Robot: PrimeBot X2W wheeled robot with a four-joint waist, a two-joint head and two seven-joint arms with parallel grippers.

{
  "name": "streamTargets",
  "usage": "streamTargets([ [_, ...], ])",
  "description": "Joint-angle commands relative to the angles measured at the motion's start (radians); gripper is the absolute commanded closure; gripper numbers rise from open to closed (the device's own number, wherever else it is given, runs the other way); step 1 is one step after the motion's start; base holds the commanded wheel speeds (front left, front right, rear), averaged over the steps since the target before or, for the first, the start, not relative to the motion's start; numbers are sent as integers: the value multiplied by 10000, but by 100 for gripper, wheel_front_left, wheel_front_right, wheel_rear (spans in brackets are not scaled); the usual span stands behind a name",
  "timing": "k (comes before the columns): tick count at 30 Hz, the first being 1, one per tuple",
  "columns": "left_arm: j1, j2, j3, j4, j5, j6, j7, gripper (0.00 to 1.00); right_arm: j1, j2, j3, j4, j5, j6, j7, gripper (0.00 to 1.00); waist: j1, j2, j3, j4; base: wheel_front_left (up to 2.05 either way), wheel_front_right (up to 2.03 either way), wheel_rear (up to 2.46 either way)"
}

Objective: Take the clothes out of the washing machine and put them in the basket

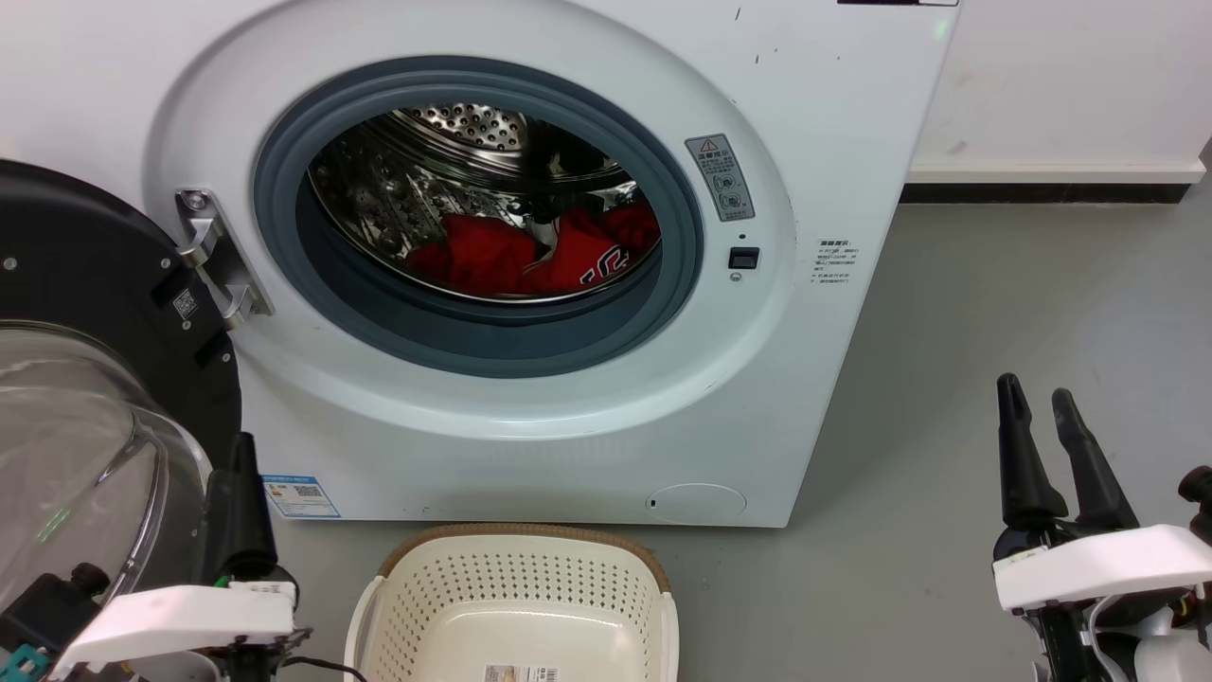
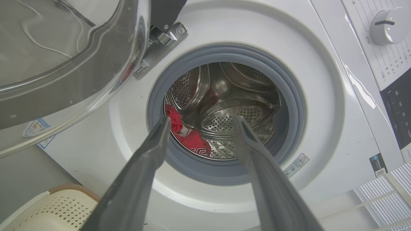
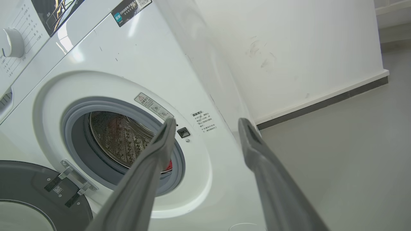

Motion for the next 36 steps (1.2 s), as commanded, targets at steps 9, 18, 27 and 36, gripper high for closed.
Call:
streamTargets([
  [9, 224, 25, -570, -691, 1582, -23, -347, 0, 28, -72, 313, -543, -1826, 0, -356, 0, 0, -1, -10, 0, 0, 0, 0],
  [18, 410, 26, -1253, -1144, 3654, 82, -607, 0, 122, -80, 478, -592, -3185, 0, -617, 0, 0, -1, -4, 0, 0, 0, 0],
  [27, 526, 76, -1863, -1510, 5292, 259, -837, 0, 209, -84, 563, -780, -4277, 0, -862, 0, 0, -1, 12, 6, 0, 0, 0],
  [36, 699, 339, -2386, -1448, 6281, 563, -1042, 0, 382, -88, 700, -497, -5161, -1, -1054, 0, 0, -1, -24, -6, 0, 0, 0],
])
